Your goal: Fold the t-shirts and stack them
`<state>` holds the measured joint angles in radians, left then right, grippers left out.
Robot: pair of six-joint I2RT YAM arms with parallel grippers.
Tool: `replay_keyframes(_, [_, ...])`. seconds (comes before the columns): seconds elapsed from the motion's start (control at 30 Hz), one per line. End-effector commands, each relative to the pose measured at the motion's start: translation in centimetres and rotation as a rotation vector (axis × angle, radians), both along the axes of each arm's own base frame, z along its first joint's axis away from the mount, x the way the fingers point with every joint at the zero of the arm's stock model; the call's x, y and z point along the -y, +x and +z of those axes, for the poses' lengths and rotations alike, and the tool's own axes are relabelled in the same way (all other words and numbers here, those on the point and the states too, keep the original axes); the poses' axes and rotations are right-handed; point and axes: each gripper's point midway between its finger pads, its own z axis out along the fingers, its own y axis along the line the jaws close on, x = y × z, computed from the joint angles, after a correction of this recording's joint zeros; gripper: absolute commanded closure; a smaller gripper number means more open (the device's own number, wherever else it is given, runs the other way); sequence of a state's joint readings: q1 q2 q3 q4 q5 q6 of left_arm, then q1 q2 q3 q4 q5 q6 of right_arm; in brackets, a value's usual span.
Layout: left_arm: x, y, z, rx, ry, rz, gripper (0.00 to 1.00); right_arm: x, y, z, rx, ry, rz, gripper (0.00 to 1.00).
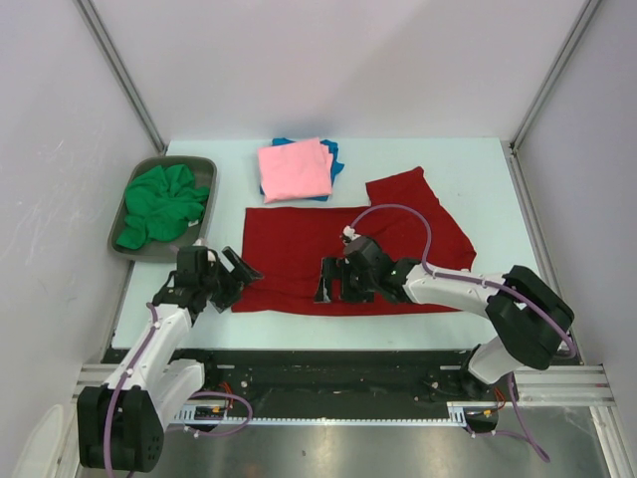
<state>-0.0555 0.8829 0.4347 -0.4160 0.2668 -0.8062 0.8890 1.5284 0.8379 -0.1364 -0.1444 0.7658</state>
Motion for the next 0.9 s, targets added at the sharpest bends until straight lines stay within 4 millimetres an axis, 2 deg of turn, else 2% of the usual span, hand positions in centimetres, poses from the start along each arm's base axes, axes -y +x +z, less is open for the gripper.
replay_keyframes(0.0, [0.1, 0.2, 0.2, 0.017, 0.002, -0.023, 0.09, -0.7, 0.4, 0.4, 0.015, 0.026, -0.009, 0.0])
replay_keyframes(0.33, [0.0, 0.2, -0.4, 0.004, 0.008, -0.023, 0.09, -1.4, 0.7, -1.1, -0.014, 0.036, -0.007, 0.0])
replay_keyframes(0.67, [-0.3, 0.1, -0.9, 0.0, 0.024, -0.023, 0.09, -0.8, 2.5, -1.8, -0.003, 0.028, -0.062, 0.0])
replay_keyframes(0.87, [-0.3, -0.1, -1.6, -0.005, 0.03, -0.027, 0.09, -1.1, 3.7, -1.2, 0.015, 0.071, -0.077, 0.0])
